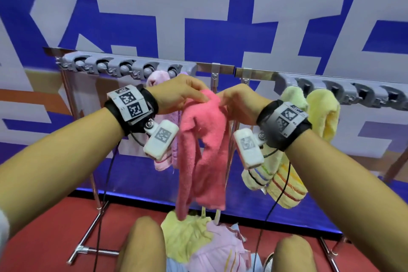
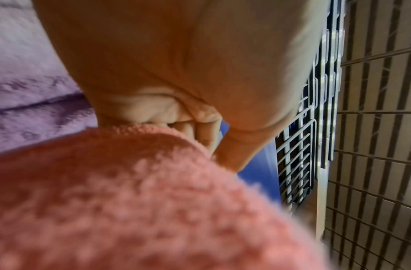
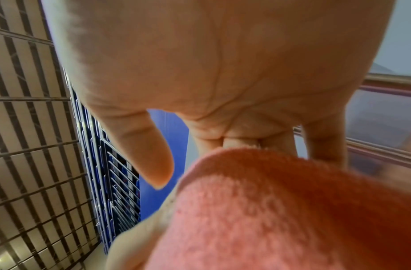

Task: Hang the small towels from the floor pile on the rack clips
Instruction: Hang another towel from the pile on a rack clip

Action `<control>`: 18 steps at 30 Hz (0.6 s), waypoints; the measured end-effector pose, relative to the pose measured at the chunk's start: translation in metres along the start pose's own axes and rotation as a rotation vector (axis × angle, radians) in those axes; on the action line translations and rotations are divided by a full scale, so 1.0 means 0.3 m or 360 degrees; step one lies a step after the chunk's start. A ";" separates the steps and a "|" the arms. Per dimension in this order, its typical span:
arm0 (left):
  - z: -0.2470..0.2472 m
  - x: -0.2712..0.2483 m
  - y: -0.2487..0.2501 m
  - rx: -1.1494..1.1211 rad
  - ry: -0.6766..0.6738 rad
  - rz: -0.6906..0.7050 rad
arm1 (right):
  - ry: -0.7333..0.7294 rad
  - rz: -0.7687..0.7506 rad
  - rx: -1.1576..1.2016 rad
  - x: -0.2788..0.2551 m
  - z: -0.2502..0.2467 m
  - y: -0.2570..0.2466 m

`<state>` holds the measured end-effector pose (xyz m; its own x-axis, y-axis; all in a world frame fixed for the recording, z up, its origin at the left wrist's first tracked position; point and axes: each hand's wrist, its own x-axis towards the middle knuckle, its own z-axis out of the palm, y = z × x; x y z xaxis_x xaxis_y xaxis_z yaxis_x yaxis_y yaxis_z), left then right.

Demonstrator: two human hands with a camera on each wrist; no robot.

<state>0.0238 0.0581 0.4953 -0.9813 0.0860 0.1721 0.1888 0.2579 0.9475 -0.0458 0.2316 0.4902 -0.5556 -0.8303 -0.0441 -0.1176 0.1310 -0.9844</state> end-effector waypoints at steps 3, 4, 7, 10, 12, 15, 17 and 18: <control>-0.027 -0.024 -0.051 0.0058 -0.0007 -0.0107 | 0.0029 -0.0049 -0.0130 0.010 0.016 0.005; -0.035 -0.032 -0.067 0.0040 -0.0018 -0.0154 | 0.0025 -0.0102 -0.0138 0.014 0.023 0.009; -0.055 -0.063 -0.099 -0.0074 -0.0109 -0.0239 | 0.0036 -0.0171 -0.0093 0.023 0.027 0.022; -0.075 -0.094 -0.127 -0.0224 -0.0209 -0.0243 | 0.0106 -0.0247 0.0020 0.018 0.034 0.023; -0.094 -0.106 -0.139 -0.0277 -0.0195 -0.0238 | 0.0142 -0.0278 0.0102 0.011 0.024 0.019; -0.113 -0.114 -0.131 -0.0377 -0.0090 -0.0194 | 0.0189 -0.0312 0.0111 0.014 0.008 0.023; -0.122 -0.111 -0.123 -0.0517 -0.0029 -0.0132 | 0.0197 -0.0309 -0.0015 0.033 0.011 0.032; -0.120 -0.107 -0.117 -0.0557 -0.0015 -0.0108 | 0.0162 -0.0284 -0.0047 0.043 0.019 0.035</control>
<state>0.0474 0.0115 0.4662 -0.9905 0.0892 0.1050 0.0978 -0.0817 0.9918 -0.0493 0.2193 0.4782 -0.6037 -0.7831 0.1493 -0.2450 0.0040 -0.9695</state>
